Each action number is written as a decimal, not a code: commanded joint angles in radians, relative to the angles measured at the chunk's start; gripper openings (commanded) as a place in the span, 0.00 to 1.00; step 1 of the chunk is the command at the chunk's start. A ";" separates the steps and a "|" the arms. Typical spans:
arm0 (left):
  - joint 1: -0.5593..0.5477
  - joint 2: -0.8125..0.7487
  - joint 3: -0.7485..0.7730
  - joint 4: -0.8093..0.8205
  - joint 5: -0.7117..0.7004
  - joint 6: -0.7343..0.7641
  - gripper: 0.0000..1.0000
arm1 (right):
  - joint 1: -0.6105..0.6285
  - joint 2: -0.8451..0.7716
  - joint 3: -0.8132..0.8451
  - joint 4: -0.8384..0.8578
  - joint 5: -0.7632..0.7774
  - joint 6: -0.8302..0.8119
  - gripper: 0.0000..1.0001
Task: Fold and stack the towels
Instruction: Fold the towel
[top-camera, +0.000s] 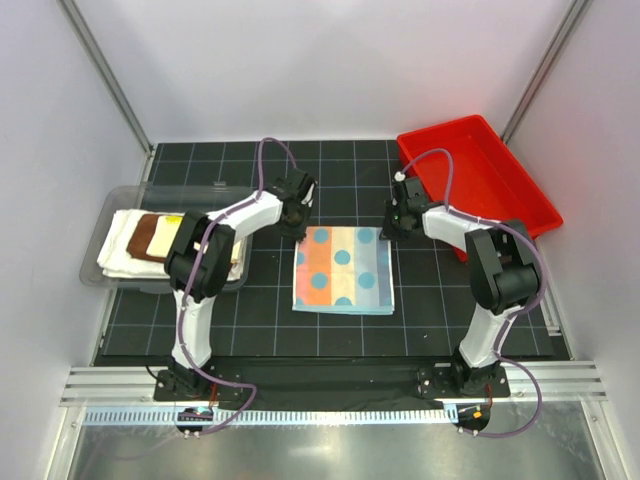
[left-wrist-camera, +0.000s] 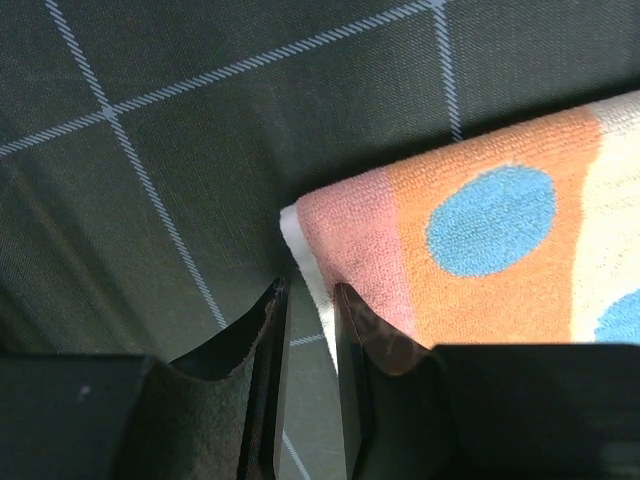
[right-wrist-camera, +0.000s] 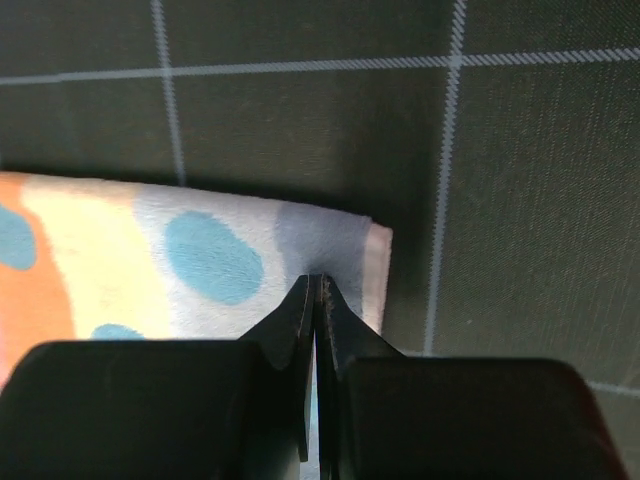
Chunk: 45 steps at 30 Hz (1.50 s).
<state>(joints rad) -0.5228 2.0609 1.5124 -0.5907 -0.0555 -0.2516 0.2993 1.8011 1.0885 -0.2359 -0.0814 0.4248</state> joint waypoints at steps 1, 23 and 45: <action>0.017 0.014 0.055 -0.023 -0.037 0.023 0.28 | -0.023 0.017 0.039 0.024 0.026 -0.092 0.05; 0.129 0.100 0.307 -0.250 0.460 0.515 0.40 | -0.132 0.187 0.411 -0.442 -0.462 -0.722 0.53; 0.147 0.284 0.517 -0.412 0.545 0.744 0.39 | -0.180 0.448 0.732 -0.732 -0.540 -0.975 0.49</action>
<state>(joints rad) -0.3893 2.3306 1.9778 -0.9691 0.4393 0.4576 0.1238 2.2486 1.7748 -0.9360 -0.6064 -0.5159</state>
